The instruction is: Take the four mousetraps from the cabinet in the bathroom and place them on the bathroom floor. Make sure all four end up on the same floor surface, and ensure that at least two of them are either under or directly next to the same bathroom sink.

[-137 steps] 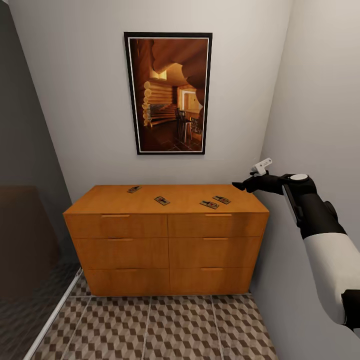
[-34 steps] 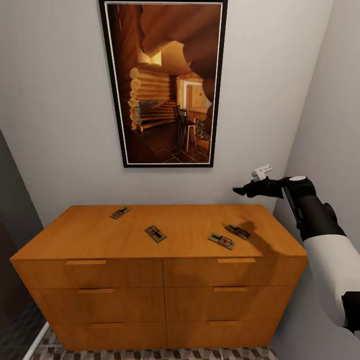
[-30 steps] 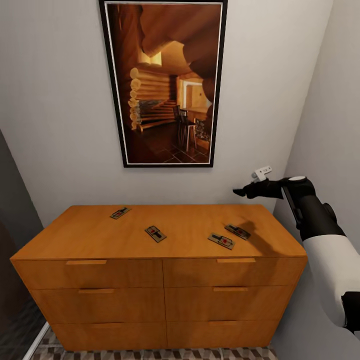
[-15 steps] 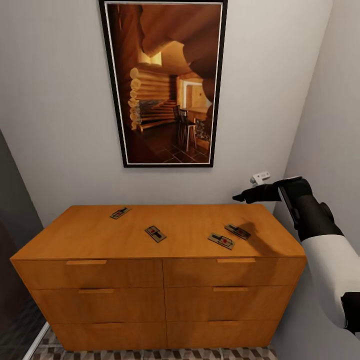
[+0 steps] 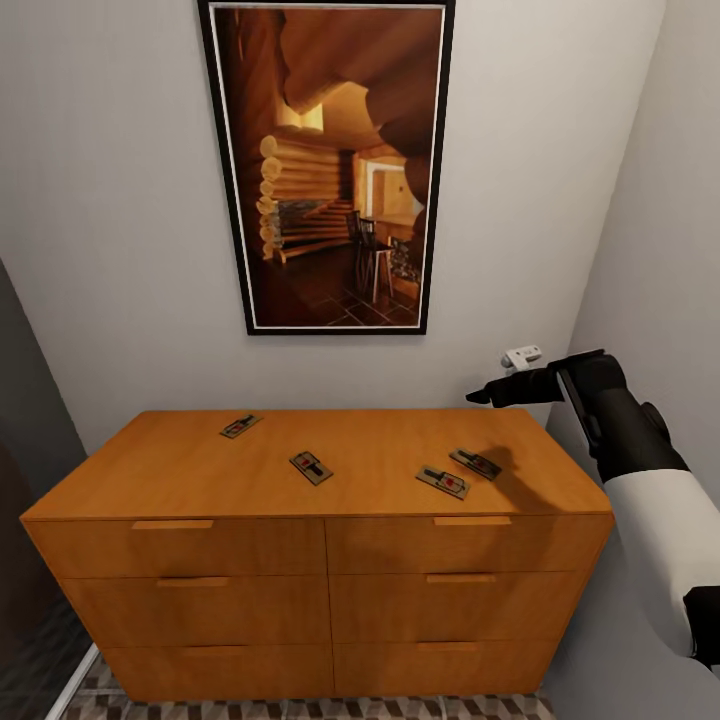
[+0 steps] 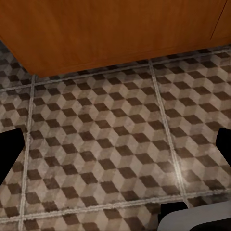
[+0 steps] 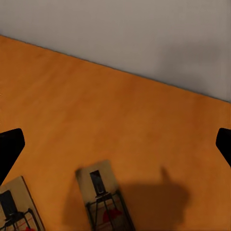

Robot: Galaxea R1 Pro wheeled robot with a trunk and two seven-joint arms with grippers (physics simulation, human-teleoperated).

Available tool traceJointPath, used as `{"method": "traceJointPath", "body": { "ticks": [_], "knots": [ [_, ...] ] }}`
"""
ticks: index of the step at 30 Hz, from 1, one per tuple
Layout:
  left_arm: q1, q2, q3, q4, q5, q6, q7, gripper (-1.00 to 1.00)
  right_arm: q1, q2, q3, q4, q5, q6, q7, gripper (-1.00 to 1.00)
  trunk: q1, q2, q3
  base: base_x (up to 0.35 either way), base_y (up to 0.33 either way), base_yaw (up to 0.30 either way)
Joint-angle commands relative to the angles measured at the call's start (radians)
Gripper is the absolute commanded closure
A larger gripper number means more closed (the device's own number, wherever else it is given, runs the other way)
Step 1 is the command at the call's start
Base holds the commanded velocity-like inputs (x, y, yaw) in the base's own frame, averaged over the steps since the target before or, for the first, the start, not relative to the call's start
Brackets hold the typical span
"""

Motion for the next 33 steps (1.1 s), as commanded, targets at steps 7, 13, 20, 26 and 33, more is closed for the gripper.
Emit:
{"method": "traceJointPath", "body": {
  "ticks": [7,13,20,26,33],
  "knots": [
    [-0.001,0.000,0.000,0.001,0.001,-0.003,-0.004,-1.00,-0.001,0.000,0.003,-0.002,0.009,0.005,0.009,-1.00,0.000,-0.001,-0.001,0.000,0.000,0.000],
    [-0.001,0.000,0.000,0.001,0.001,-0.003,-0.004,-1.00,-0.001,-0.001,0.003,-0.001,0.009,0.006,0.009,-1.00,0.000,-0.001,-0.001,0.000,0.000,0.000],
    [-0.001,0.000,0.000,0.001,0.001,-0.003,-0.004,-1.00,-0.001,-0.003,0.005,-0.001,0.009,0.006,0.009,-1.00,0.000,-0.001,-0.001,0.000,0.000,0.000],
    [-0.001,0.000,0.000,0.001,0.001,-0.003,-0.004,-1.00,-0.001,-0.005,0.005,-0.001,0.009,0.006,0.009,-1.00,0.000,-0.001,-0.001,0.000,0.000,0.000],
    [-0.001,0.000,0.000,0.001,0.001,-0.003,-0.004,-1.00,-0.001,-0.006,0.005,-0.001,0.008,0.006,0.010,-1.00,0.000,-0.001,-0.001,0.000,0.000,0.000]
  ]
}}
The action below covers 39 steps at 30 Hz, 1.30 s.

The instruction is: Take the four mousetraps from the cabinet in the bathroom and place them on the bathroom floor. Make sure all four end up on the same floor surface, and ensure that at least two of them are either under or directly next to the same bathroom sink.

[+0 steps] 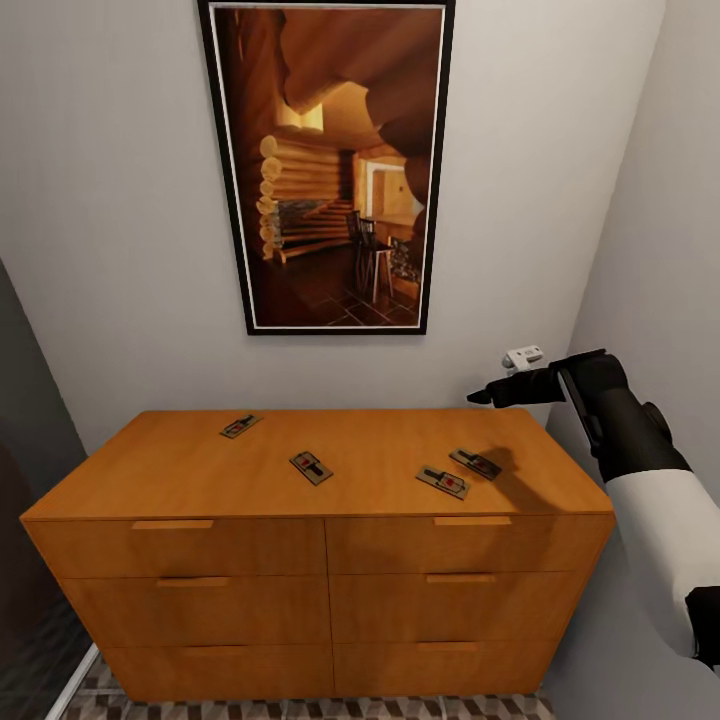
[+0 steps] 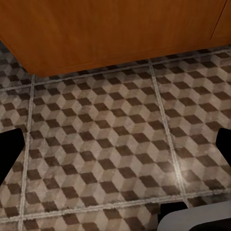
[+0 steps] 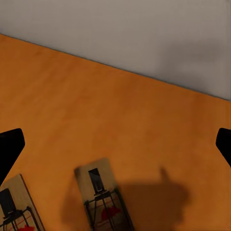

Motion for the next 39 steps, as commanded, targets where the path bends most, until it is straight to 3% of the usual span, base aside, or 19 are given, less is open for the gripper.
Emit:
{"method": "traceJointPath", "body": {
  "ticks": [1,13,22,39],
  "knots": [
    [-0.001,0.000,0.000,0.001,0.001,-0.003,-0.004,-1.00,-0.001,-0.001,0.002,-0.001,0.010,0.002,0.009,-1.00,0.000,-0.001,-0.001,0.000,0.000,0.000],
    [-0.001,0.000,0.000,0.000,0.001,-0.003,-0.004,-1.00,0.000,-0.005,0.001,0.009,0.008,0.002,0.009,-1.00,0.000,-0.001,-0.001,0.000,0.000,0.000],
    [-0.001,0.000,0.001,0.000,0.001,0.007,-0.005,-1.00,0.001,-0.029,0.000,0.044,0.008,0.002,0.033,-1.00,0.000,-0.001,-0.001,0.000,0.000,0.000],
    [-0.001,0.000,0.002,-0.001,0.000,0.010,-0.005,-1.00,0.001,-0.034,0.000,0.107,0.009,0.000,0.049,-1.00,0.000,-0.001,-0.001,0.000,0.000,0.000]
  ]
}}
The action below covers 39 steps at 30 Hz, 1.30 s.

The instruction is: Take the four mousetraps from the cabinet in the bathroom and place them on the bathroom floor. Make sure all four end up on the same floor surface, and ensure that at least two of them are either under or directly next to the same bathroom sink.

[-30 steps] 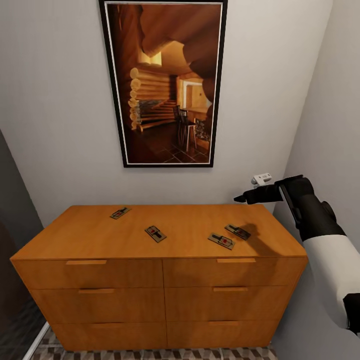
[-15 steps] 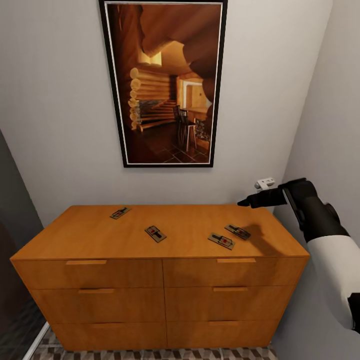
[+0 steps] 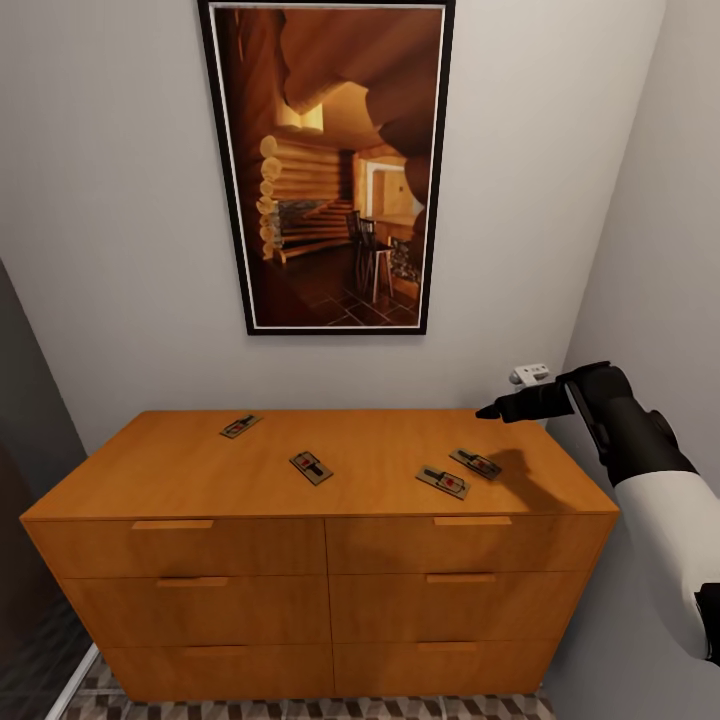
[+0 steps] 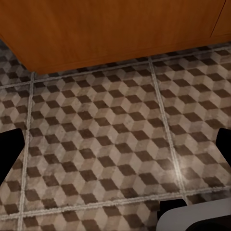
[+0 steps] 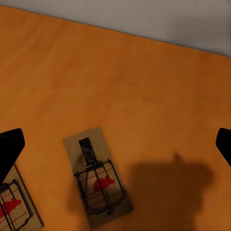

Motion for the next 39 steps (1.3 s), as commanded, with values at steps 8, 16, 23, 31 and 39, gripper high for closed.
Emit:
{"method": "traceJointPath", "body": {
  "ticks": [8,16,23,31,39],
  "knots": [
    [-0.001,0.000,0.000,0.001,0.002,-0.003,-0.004,-1.00,-0.001,-0.001,0.002,0.000,0.012,0.000,0.009,-1.00,0.000,-0.001,-0.001,0.000,0.000,0.000],
    [-0.001,0.000,0.000,0.001,0.002,-0.002,-0.004,-1.00,-0.001,-0.001,0.001,0.000,0.012,0.000,0.009,-1.00,0.000,-0.001,-0.001,0.000,0.000,0.000],
    [-0.001,0.000,0.000,0.001,0.002,-0.002,-0.004,-1.00,-0.001,-0.001,0.001,0.000,0.012,0.000,0.009,-1.00,0.000,-0.001,-0.001,0.000,0.000,0.000],
    [-0.001,0.000,0.000,0.001,0.002,-0.002,-0.004,-1.00,-0.001,-0.001,0.002,0.000,0.012,0.000,0.011,-1.00,0.000,-0.001,-0.004,0.000,0.000,0.000],
    [-0.001,0.000,0.000,0.001,0.002,-0.002,-0.004,-1.00,-0.001,-0.001,0.001,0.000,0.012,0.000,0.011,-1.00,0.000,-0.001,-0.011,0.000,0.000,0.000]
  ]
}}
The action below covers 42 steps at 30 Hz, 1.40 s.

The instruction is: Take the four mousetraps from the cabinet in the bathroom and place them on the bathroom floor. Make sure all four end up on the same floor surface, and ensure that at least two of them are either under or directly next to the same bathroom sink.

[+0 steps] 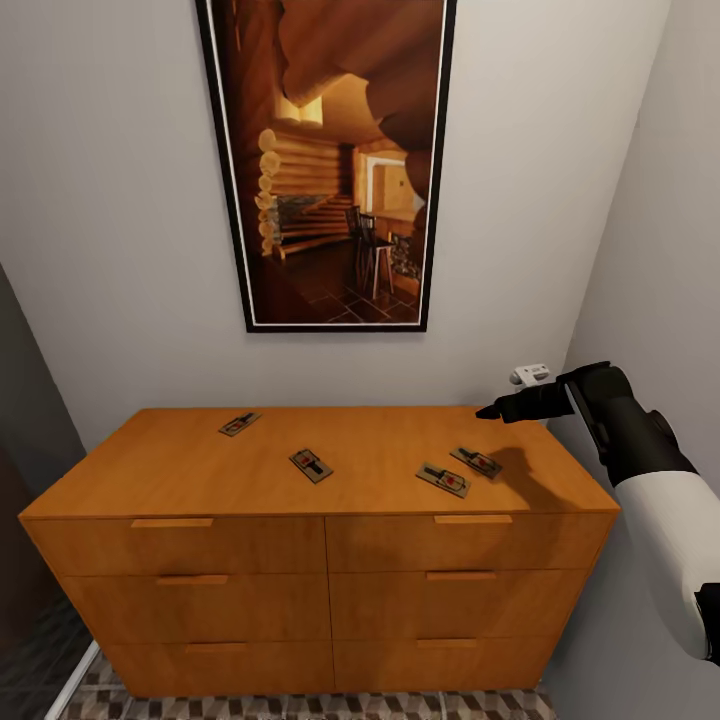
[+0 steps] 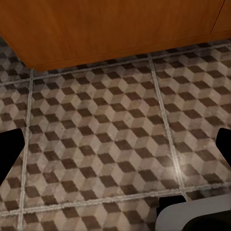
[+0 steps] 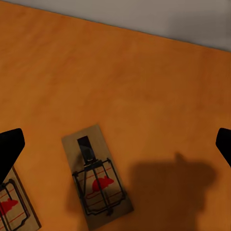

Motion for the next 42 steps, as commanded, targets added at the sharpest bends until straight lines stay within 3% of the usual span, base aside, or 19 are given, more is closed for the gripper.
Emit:
{"method": "traceJointPath", "body": {
  "ticks": [1,42],
  "knots": [
    [-0.001,0.000,0.000,0.001,0.001,-0.003,-0.004,-1.00,-0.001,-0.001,0.002,-0.001,0.010,0.001,0.009,-1.00,0.000,-0.001,-0.002,0.000,0.000,0.000],
    [-0.001,0.000,0.000,0.001,0.002,-0.003,-0.004,-1.00,-0.001,-0.001,0.001,-0.001,0.011,0.001,0.010,-1.00,0.000,-0.001,-0.058,0.000,0.000,0.000]
  ]
}}
